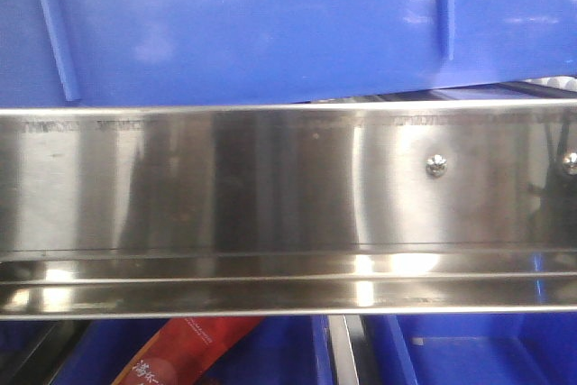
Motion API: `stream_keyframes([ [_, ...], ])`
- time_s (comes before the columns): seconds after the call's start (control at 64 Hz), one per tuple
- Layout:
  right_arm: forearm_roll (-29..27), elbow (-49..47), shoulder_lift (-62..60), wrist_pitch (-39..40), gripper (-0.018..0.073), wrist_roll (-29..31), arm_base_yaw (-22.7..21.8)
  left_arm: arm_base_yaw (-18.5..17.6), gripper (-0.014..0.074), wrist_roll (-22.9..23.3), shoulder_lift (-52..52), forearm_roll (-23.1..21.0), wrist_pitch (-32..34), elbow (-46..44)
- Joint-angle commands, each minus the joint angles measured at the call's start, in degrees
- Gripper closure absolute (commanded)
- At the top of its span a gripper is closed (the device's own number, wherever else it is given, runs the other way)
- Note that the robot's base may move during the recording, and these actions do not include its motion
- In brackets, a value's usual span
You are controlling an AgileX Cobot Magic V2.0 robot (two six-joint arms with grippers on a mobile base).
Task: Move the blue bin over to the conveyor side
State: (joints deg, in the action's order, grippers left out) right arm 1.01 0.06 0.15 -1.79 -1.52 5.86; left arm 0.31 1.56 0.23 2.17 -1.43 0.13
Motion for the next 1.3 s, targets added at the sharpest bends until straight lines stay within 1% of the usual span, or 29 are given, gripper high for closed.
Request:
stream_keyframes([
  [0.0,-0.12,-0.06,-0.15,1.41,0.0638,0.21,-0.13,0.07,0.0594,-0.13,-0.23,-0.43,1.79,-0.13],
  [0.156,-0.12,-0.06,-0.15,7.39,0.0638,0.21,-0.13,0.07,0.0594,-0.13,-0.23,-0.34,4.00,-0.13],
  [0.266,0.01,-0.06,-0.15,15.10,0.0638,0.21,-0.13,0.07,0.0594,-0.13,-0.23,-0.34,10.62,-0.13],
  [0.312,0.01,-0.06,-0.15,15.76,0.0638,0.00,-0.02,0.07,0.0594,-0.13,-0.23,-0.34,12.32,-0.60],
  [0.344,-0.21,-0.88,-0.15,15.15,0.0638,-0.56,-0.02,0.07,0.0594,-0.13,-0.23,-0.34,12.32,-1.79],
  [0.391,-1.01,-3.27,-0.15,12.33,0.0638,-1.02,-0.02,0.07,0.0594,-0.13,-0.23,-0.34,11.68,-3.86],
  [0.438,-2.46,-7.13,-0.15,8.34,0.0638,-2.19,-0.02,0.07,0.0594,-0.13,-0.23,-0.34,9.71,-6.66],
  [0.516,-3.96,-14.22,-0.15,-0.39,0.0638,-2.30,-0.02,0.07,0.0594,-0.13,-0.23,-0.34,4.99,-11.75],
  [0.625,-4.39,-23.30,1.49,-8.88,0.0638,-2.30,-0.02,0.07,0.0594,-0.13,1.40,1.00,-3.90,-19.46],
  [0.688,-4.39,-28.60,5.21,-13.58,0.0638,-2.30,-0.02,0.07,0.0594,-0.13,4.10,1.15,-7.47,-24.27],
  [0.734,-4.39,-32.35,8.32,-18.10,0.0638,-2.30,-0.02,0.07,0.0594,-0.13,6.68,1.15,-8.89,-27.03],
  [0.797,-4.39,-38.94,14.36,-23.71,0.0638,-2.30,-0.02,0.07,0.0594,-0.13,10.27,1.15,-11.92,-31.38],
  [0.875,-4.39,-46.64,21.84,-30.53,0.0638,-2.30,-0.02,0.07,0.0594,-0.13,16.55,1.15,-16.49,-36.85],
  [0.969,-4.39,-56.60,31.43,-38.84,0.0638,-2.17,-0.02,0.07,0.0594,-0.13,23.91,0.04,-22.42,-43.93],
  [1.078,-4.39,-66.26,40.62,-45.94,0.0638,-0.60,-0.02,0.07,0.0594,-0.13,32.42,-2.17,-30.32,-52.35],
  [1.141,-4.39,-70.75,44.74,-48.71,0.0638,-0.33,-0.02,0.07,0.0594,-0.13,37.67,-2.17,-34.23,-56.88],
  [1.219,-4.39,-75.80,49.58,-51.19,0.0638,-0.33,-0.02,0.07,0.0594,-0.13,42.44,-2.17,-35.51,-61.03],
  [1.281,-4.39,-78.14,52.12,-50.93,0.0638,-0.33,-0.02,0.07,0.0594,-0.13,45.70,-2.17,-35.30,-63.38],
])
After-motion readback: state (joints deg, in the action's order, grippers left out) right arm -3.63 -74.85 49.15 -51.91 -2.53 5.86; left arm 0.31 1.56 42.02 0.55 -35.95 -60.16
